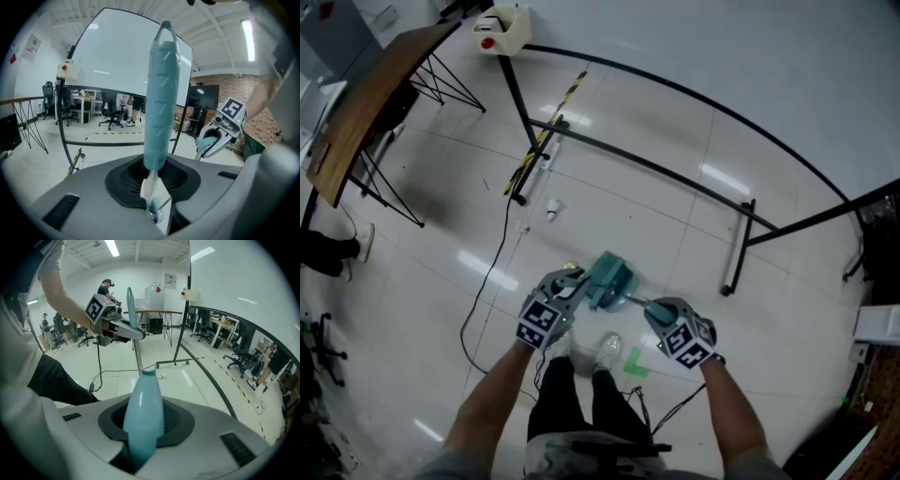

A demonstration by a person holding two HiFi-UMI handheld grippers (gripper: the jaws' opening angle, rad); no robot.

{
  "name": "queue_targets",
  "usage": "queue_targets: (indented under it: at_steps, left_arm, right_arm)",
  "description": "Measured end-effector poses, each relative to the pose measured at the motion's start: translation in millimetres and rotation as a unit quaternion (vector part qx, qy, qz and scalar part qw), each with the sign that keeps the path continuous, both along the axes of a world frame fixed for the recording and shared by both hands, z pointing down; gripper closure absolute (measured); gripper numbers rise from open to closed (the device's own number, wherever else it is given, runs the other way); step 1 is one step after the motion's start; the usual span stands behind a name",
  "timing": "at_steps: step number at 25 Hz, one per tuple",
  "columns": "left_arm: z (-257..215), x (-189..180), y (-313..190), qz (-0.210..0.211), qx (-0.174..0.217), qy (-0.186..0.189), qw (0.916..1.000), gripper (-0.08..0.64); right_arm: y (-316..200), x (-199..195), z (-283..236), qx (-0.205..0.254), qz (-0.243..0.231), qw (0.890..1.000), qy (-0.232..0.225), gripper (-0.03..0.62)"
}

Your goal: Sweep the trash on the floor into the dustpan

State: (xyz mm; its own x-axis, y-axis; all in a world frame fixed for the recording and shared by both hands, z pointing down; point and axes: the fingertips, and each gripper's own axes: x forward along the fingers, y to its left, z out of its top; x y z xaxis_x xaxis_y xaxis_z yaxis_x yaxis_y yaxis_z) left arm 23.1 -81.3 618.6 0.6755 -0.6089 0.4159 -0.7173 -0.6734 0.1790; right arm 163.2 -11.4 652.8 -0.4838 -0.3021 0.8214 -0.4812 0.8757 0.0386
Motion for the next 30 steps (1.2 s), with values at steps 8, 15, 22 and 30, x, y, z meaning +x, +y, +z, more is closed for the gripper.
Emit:
queue_targets:
  at_steps: [8,15,22,30]
  left_arm:
    - [-21,-80,-8,0.017,0.029,-0.044,0.9985,0.492]
    - [11,-152,-28,0.003,0.014,-0.073,0.9973,0.491]
    - [22,-144,-27,0.048,0.021,-0.077,0.9957,0.488]
    - [21,-98,8,0.065,-0.021,-0.016,0.9976,0.489]
  right_arm:
    - [6,-14,-4,0.002,-0.014,1.000,0.014,0.503]
    - [5,-28,-5,0.005,0.008,1.000,0.021,0.503]
    - [5,-42,-7,0.010,0.024,1.000,0.017,0.503]
    - [3,-39,-7,0.007,0.027,0.999,0.017,0.503]
